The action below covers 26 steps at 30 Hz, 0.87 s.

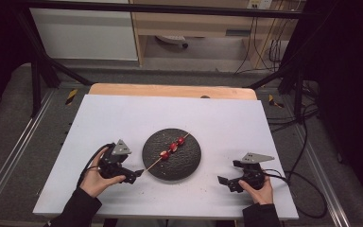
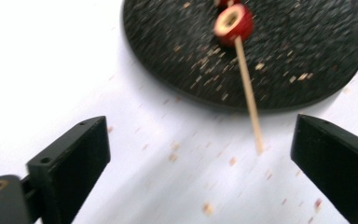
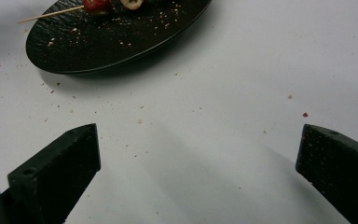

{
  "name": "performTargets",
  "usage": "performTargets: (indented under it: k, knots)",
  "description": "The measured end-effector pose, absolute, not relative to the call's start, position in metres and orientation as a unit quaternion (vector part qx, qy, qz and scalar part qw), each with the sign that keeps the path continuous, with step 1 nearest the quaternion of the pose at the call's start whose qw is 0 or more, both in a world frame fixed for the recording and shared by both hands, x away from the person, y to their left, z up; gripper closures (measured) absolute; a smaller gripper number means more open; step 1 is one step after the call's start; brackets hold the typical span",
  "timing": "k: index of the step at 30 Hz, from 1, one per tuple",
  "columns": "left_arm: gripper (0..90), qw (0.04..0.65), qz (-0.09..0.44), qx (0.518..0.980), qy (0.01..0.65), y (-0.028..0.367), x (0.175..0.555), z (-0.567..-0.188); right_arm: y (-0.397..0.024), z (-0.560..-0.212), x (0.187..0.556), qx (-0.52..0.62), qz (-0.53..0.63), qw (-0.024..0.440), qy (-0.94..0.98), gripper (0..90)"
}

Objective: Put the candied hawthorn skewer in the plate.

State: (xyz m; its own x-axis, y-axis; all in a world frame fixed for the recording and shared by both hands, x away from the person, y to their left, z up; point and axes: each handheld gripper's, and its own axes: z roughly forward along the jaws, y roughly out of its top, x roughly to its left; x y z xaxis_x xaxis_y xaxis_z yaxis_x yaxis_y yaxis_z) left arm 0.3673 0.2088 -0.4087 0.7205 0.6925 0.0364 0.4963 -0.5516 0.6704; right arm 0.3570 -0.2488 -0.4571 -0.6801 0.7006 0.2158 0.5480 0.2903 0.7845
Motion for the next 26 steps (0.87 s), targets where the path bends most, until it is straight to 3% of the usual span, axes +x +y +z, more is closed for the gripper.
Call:
performTargets:
  k: [14, 26]
  knots:
    - [1.9, 0.367, 0.170, 0.837, 0.369, 0.267, 0.345, -0.441, -0.248, -0.459, 0.357, 0.390, 0.439, 0.085, 0.805, 0.6]
    - [3.1, 0.377, 0.179, 0.825, 0.381, 0.283, 0.337, -0.456, -0.248, -0.460, 0.356, 0.393, 0.435, 0.080, 0.806, 0.6]
